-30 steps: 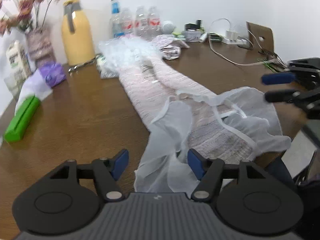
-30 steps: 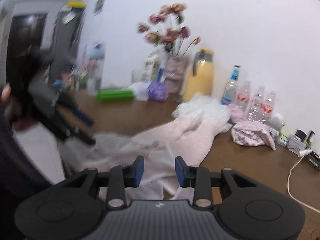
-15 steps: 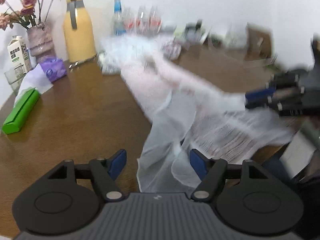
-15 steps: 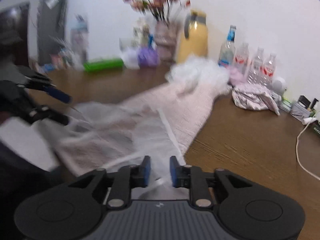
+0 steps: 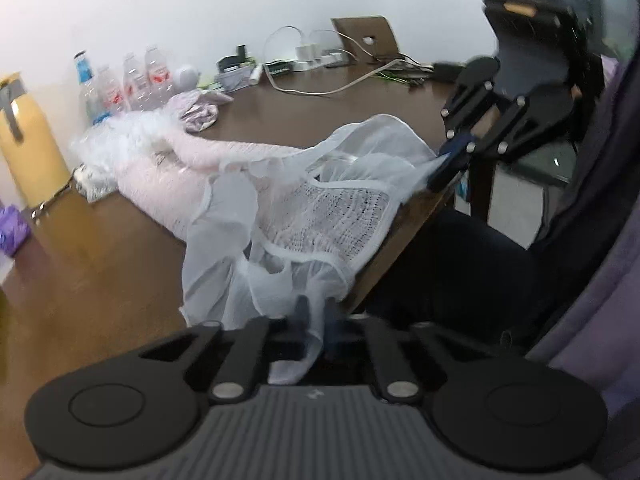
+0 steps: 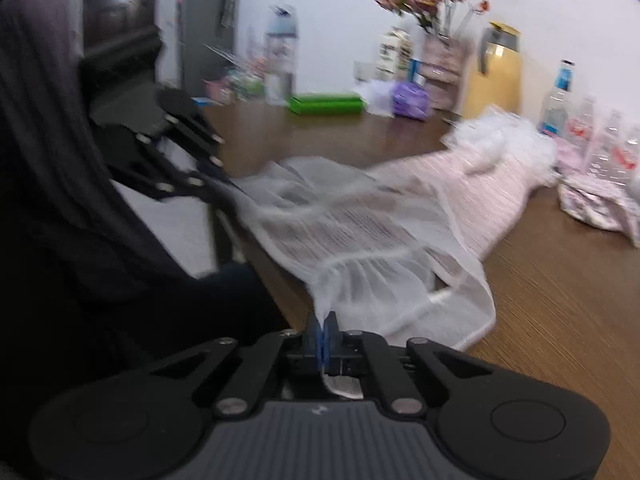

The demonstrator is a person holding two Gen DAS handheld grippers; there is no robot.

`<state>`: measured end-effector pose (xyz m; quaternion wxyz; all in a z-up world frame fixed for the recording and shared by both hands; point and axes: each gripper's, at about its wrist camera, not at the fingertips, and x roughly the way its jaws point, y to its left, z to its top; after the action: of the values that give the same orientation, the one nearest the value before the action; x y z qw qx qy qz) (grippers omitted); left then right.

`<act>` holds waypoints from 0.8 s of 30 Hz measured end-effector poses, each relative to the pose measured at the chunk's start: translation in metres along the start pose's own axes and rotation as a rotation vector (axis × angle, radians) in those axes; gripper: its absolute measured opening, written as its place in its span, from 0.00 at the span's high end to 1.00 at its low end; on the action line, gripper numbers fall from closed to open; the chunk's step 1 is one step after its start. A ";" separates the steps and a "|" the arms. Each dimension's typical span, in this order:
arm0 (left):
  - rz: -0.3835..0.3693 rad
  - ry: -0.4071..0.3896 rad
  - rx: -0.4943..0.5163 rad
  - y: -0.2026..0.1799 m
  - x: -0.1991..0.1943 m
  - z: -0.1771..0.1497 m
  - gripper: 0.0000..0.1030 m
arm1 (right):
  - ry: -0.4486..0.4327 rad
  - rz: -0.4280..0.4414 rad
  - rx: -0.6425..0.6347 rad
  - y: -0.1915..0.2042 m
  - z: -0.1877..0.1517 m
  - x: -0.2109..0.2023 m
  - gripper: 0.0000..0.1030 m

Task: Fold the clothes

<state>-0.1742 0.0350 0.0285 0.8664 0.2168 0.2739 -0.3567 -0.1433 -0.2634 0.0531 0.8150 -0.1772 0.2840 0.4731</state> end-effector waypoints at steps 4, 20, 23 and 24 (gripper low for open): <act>0.029 -0.148 -0.075 0.043 -0.014 0.032 0.98 | -0.170 -0.072 0.089 -0.046 0.030 -0.013 1.00; 0.216 -0.146 -0.772 0.143 0.005 0.017 0.17 | -0.271 -0.118 0.507 -0.169 0.019 0.003 0.44; 0.127 -0.085 -0.806 0.132 0.032 0.030 0.15 | -0.240 -0.051 0.590 -0.164 0.015 0.027 0.38; 0.132 -0.037 -0.806 0.132 0.047 0.038 0.15 | -0.225 -0.041 0.601 -0.165 0.017 0.041 0.38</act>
<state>-0.0368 0.0761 0.0510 0.9078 -0.1297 0.3616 -0.1684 0.0215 -0.3073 0.0439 0.8664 0.1192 0.3156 0.3682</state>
